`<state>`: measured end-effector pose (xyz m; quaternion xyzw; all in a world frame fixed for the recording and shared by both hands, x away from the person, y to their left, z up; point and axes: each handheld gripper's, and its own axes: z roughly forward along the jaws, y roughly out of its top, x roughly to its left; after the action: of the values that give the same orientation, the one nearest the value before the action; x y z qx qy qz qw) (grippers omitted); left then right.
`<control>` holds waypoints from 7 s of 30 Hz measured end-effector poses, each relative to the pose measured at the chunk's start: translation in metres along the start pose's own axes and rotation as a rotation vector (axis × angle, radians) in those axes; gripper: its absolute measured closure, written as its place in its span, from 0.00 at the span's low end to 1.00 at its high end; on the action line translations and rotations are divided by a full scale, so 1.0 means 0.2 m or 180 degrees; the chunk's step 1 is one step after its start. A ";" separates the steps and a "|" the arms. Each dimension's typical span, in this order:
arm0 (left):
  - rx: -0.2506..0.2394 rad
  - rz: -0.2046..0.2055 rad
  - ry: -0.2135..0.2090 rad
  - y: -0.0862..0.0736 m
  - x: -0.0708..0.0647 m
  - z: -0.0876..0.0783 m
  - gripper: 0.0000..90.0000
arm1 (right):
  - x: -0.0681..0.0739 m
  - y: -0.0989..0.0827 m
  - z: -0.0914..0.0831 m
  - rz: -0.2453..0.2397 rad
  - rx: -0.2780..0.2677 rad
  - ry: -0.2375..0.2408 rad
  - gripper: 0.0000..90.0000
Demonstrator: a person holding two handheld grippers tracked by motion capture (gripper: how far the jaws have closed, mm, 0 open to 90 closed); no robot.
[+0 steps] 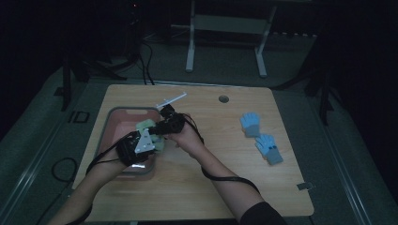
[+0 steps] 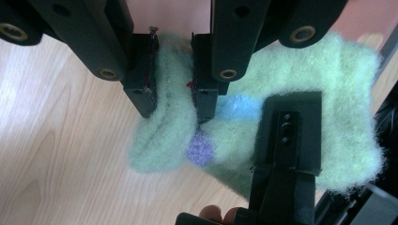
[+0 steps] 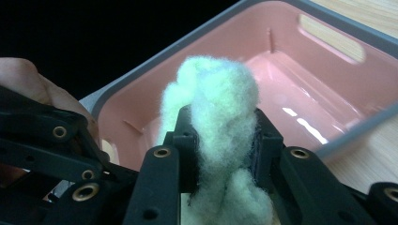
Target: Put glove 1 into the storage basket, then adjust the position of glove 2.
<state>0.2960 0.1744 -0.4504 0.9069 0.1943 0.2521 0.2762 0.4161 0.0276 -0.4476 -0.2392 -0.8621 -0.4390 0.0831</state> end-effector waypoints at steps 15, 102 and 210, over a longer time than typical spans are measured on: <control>0.0202 -0.0092 0.0029 -0.18 0.07 -0.04 0.84 | 0.06 0.09 0.23 -0.0080 0.0101 0.0110 0.78; -0.0294 -0.0660 -0.0903 0.25 -0.28 0.26 0.04 | -0.22 -0.52 -0.50 -0.0202 0.0056 -0.0590 0.15; -0.0526 -0.0798 -0.0809 0.05 -0.54 0.53 0.04 | -0.66 -0.77 -1.02 0.0527 -0.0380 -0.2240 0.93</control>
<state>0.2719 0.0712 -0.5583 0.8743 0.2479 0.1143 0.4013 0.4434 -0.2575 -0.4822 -0.4490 -0.7884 -0.3712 -0.1975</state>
